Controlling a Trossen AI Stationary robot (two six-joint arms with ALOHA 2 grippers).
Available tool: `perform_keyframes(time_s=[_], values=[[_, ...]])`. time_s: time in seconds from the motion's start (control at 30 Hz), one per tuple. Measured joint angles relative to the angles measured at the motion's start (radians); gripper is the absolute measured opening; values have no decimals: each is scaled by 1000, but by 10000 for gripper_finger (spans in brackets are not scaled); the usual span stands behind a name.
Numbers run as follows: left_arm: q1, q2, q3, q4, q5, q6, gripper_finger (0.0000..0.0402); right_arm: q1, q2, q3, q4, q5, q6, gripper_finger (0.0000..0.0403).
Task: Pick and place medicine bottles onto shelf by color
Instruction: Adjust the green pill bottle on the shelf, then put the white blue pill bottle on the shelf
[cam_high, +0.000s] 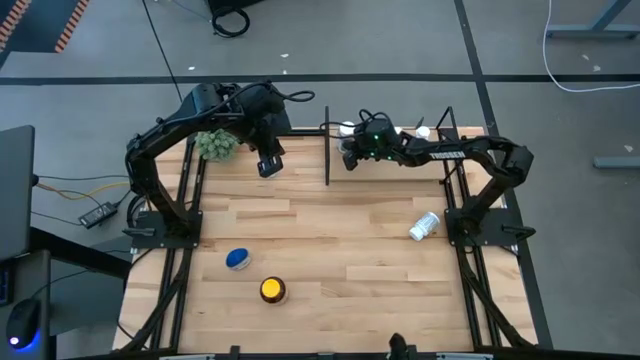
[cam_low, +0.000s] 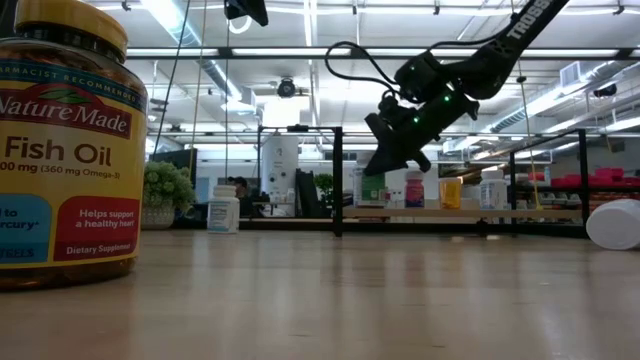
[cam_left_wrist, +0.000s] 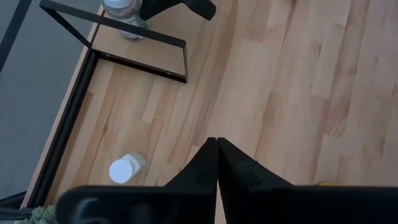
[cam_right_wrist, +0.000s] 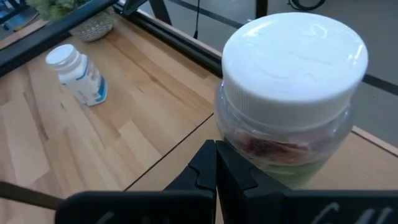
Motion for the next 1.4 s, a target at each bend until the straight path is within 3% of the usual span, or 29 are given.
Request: perform_keyframes(time_s=[0.4, 0.63, 0.77, 1.07, 1.17, 1.27, 1.4], values=[[0, 0, 0, 0, 0, 0, 4, 6, -30, 1, -24, -85, 44, 5], [1, 0, 0, 1, 0, 19, 15, 41, -194, 1, -295, -81, 98, 5], [14, 8, 1, 33, -29, 31, 21, 70, -307, 1, -454, -85, 216, 5], [73, 65, 1, -23, -32, 112, 88, 306, -488, 1, -823, -100, 433, 5], [117, 81, -5, -18, -36, 151, 120, 412, -534, 1, -873, -99, 536, 5], [179, 81, -89, 7, -39, 178, 155, 516, -571, 1, -868, -75, 628, 5], [263, 57, -316, 74, 8, 197, 200, 642, -599, 1, -869, 38, 750, 5]])
